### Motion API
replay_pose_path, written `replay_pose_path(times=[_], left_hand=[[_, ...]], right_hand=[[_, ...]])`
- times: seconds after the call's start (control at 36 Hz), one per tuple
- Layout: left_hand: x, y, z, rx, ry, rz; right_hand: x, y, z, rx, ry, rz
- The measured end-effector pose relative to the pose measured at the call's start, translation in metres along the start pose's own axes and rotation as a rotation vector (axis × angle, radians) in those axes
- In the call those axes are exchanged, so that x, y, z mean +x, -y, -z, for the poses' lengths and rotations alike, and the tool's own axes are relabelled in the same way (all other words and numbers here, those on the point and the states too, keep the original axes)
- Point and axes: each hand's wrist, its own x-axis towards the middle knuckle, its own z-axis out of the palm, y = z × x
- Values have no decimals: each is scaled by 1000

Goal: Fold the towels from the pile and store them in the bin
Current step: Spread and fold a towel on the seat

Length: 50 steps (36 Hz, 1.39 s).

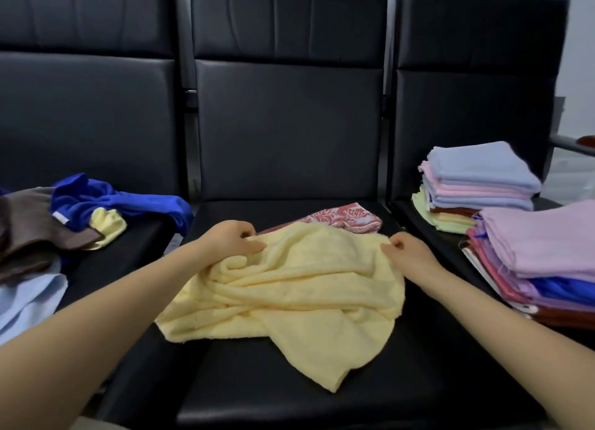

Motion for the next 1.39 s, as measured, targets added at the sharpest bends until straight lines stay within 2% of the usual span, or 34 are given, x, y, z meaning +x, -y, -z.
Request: replay_pose_path(times=[0.11,0.19,0.28,0.36,0.44,0.5,0.64,0.69,0.75,0.81,0.86,0.94,1.08,1.25,1.39], left_hand=[[-3,8,9,-63,-72,-41],[9,11,12,-66,-205,-6],[26,15,5,-93,-264,58],[46,26,1,-133,-320,100],[68,33,7,-128,-445,92],[83,34,14,-126,-525,73],[119,32,35,-60,-630,-6],[130,35,38,-16,-646,-4],[136,39,38,29,-641,17],[138,43,35,53,-620,55],[132,46,29,55,-589,117],[114,43,23,13,-551,191],[62,22,20,-55,-523,125],[-27,-7,10,-229,-463,-89],[-99,-28,6,-68,-52,-296]], right_hand=[[21,6,3,495,-90,-103],[43,10,-6,534,-77,-153],[59,12,-23,516,-10,-273],[76,21,-37,650,31,-366],[100,37,-47,815,-23,-410],[117,46,-50,830,-91,-379],[145,61,-52,747,-375,-148],[158,63,-54,759,-409,-133],[164,61,-57,682,-343,-169],[164,54,-63,504,-250,-227],[155,47,-65,359,-225,-249],[136,40,-60,274,-229,-253],[84,41,-39,232,-182,-198],[-11,54,-22,228,-12,116],[-97,67,-12,35,282,435]])
